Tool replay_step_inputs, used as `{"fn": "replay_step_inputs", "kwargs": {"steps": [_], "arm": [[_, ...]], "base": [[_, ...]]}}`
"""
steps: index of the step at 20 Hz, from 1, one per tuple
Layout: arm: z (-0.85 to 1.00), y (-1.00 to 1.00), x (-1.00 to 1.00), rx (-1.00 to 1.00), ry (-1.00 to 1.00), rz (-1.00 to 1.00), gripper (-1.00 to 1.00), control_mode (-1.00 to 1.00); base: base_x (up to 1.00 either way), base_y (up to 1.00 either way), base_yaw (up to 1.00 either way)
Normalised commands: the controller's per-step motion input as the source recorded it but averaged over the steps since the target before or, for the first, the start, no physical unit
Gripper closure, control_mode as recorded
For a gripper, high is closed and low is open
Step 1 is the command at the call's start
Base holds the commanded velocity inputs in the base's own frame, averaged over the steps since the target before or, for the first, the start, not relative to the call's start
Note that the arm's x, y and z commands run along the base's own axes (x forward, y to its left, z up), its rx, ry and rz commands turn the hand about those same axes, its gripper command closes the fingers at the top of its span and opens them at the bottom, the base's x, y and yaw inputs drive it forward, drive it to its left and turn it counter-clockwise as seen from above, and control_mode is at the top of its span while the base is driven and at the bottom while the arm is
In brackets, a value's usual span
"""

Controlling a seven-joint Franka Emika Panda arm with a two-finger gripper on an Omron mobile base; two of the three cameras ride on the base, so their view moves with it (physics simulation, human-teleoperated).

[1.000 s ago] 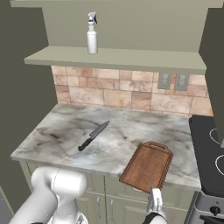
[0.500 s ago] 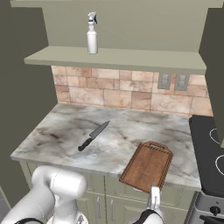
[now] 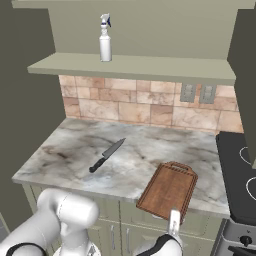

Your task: Move the cutting board and knife to the sink. Then move spray from the cabinet to the counter.

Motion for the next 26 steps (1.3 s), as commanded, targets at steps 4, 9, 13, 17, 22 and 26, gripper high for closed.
{"fn": "replay_step_inputs", "kwargs": {"steps": [4, 9, 13, 17, 22, 26], "arm": [[0.04, 0.0, -0.01, -0.01, 0.0, -0.03, 1.0, -1.0], [0.03, -0.04, -0.02, 0.0, 0.0, -0.02, 1.0, -1.0], [0.06, -0.08, -0.05, 0.0, 0.0, -0.01, 1.0, -1.0], [0.12, -0.09, -0.2, 0.0, 0.0, 0.0, 1.0, -1.0], [0.26, -0.09, -0.36, 0.0, -0.01, 0.0, 1.0, -1.0], [0.37, -0.02, -0.43, -0.01, -0.01, 0.0, 1.0, -1.0]], "base": [[0.0, 0.0, 0.0], [0.0, 0.0, 0.0], [0.0, 0.0, 0.0], [0.0, 0.0, 0.0], [0.0, 0.0, 0.0], [0.0, 0.0, 0.0]]}}
